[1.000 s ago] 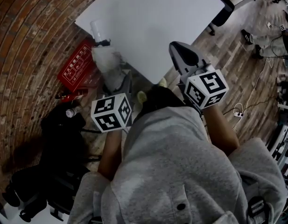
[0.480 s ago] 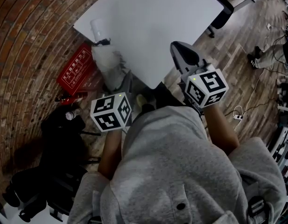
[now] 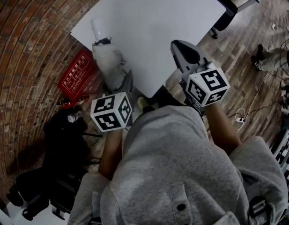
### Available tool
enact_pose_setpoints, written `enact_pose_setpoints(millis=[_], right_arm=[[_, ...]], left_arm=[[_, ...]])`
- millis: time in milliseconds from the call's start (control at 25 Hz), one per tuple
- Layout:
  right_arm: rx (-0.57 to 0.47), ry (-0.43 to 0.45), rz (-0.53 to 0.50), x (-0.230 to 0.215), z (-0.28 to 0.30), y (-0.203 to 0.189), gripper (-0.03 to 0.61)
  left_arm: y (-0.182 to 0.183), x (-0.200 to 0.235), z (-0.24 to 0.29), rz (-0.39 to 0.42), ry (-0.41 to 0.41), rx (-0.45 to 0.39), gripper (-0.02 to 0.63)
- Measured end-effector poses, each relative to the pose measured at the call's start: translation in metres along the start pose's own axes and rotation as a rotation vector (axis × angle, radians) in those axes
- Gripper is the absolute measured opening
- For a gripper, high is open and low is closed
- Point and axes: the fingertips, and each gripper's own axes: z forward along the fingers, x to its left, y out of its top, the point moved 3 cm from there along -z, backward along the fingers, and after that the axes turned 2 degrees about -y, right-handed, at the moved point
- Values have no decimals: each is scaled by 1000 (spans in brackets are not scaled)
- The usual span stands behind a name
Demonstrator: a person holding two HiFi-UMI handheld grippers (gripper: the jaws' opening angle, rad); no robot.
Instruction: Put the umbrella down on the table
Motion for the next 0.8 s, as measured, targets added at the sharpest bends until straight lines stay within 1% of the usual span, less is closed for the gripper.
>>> enact_pose_setpoints(millis=[480,800], right_arm=[[10,24,22,-54,17,2,37],[8,43,30,-85,34,9,37]], left_arm=[[17,-28,45,-2,5,35,238],[34,-41,75,2,7,43,238]])
